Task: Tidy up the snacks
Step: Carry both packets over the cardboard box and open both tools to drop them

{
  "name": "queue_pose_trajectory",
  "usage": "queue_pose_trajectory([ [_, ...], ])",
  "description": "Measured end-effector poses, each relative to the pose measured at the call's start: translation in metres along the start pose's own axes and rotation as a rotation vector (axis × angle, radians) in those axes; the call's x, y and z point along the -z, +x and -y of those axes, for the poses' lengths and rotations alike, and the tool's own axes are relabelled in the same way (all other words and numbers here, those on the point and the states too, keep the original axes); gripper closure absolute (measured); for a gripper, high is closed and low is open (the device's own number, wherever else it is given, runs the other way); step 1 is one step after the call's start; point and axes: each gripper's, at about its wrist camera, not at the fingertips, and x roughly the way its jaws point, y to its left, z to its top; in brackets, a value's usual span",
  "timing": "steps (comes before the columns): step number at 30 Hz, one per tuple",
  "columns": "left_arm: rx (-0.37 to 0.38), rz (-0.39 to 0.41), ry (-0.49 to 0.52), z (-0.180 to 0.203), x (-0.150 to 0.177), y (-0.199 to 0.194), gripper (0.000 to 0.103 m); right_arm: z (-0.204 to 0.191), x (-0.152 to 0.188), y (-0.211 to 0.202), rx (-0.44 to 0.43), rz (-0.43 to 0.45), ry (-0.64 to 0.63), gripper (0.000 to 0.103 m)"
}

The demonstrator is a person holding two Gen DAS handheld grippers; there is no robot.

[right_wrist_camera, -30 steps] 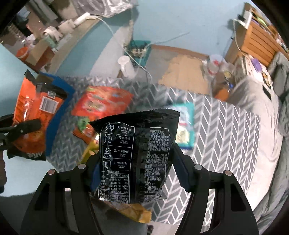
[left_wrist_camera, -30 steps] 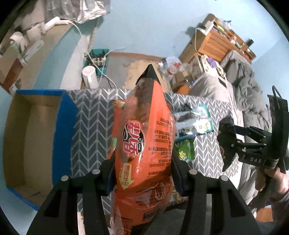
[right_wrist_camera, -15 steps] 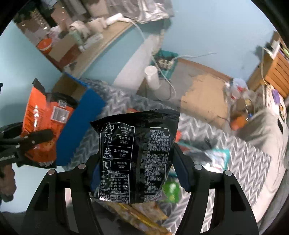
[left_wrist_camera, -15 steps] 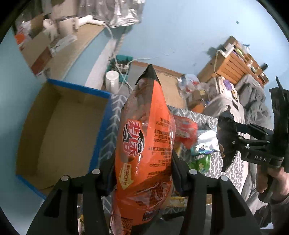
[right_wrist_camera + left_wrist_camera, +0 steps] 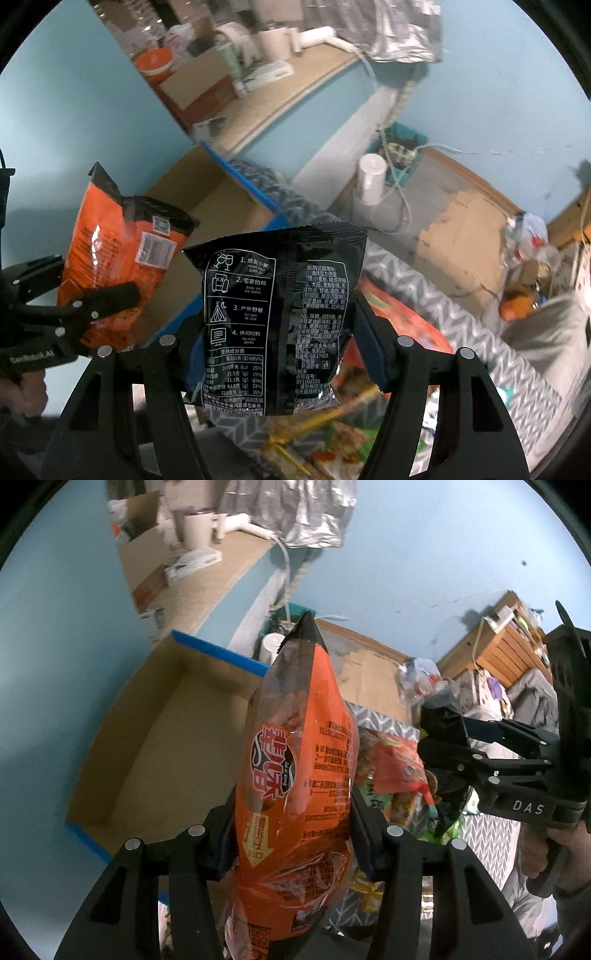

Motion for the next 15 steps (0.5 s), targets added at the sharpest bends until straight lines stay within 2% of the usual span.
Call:
queue_pose_trajectory([
  [15, -0.122, -0.013, -0.168, -0.093, -0.006, 0.027, 0.050, -0.078, -0.069, 0.073, -0.073, -0.072, -0.136, 0.035],
])
